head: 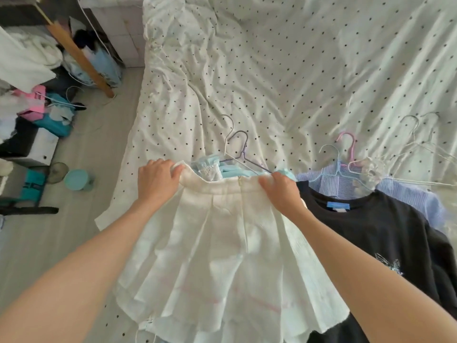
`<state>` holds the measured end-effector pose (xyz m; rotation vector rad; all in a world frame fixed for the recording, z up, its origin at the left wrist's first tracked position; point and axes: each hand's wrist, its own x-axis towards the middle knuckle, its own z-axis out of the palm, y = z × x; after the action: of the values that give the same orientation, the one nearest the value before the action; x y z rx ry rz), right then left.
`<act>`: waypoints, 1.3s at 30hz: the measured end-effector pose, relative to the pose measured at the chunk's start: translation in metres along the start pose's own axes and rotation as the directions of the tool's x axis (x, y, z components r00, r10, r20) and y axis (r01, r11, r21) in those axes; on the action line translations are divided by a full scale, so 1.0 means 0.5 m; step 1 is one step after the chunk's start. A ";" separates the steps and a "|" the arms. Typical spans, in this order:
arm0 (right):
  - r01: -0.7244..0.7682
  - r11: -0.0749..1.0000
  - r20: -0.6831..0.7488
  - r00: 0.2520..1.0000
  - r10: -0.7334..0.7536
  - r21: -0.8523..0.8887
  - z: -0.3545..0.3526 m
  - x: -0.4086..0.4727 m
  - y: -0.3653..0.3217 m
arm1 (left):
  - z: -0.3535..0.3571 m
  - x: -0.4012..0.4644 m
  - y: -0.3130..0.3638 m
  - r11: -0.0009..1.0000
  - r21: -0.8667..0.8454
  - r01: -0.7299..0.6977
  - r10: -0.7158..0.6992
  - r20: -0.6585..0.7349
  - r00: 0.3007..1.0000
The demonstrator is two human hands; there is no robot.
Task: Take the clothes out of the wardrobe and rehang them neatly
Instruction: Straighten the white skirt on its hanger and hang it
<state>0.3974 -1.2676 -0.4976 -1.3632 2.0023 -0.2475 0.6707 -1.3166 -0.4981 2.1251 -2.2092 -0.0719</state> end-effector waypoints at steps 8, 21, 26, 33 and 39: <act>0.079 0.996 -0.069 0.994 -0.082 -0.048 -0.005 0.019 0.076 | 0.068 0.007 0.022 0.993 -0.115 -0.008 0.043 0.301 0.953; 0.121 0.959 -0.123 0.980 -0.157 -0.257 -0.129 -0.308 0.181 | -0.101 -0.271 0.206 0.921 -0.334 -0.202 0.279 0.202 0.939; -0.015 0.985 -0.307 0.951 -0.040 -0.174 -0.187 -0.508 0.245 | -0.158 -0.399 0.323 0.843 -0.364 -0.395 0.470 0.144 0.871; -0.139 0.988 -0.540 0.838 0.082 -0.065 -0.249 -0.802 0.395 | -0.241 -0.560 0.503 0.705 -0.365 -0.607 0.669 0.060 0.741; -0.264 0.963 -0.734 0.644 0.217 0.053 -0.311 -1.009 0.528 | -0.309 -0.684 0.694 0.449 -0.323 -0.833 0.879 -0.006 0.476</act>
<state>0.2077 -0.7457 -0.2981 -1.0841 2.8566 -0.7162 0.3516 -0.9584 -0.3220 0.6438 -2.8637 -0.4758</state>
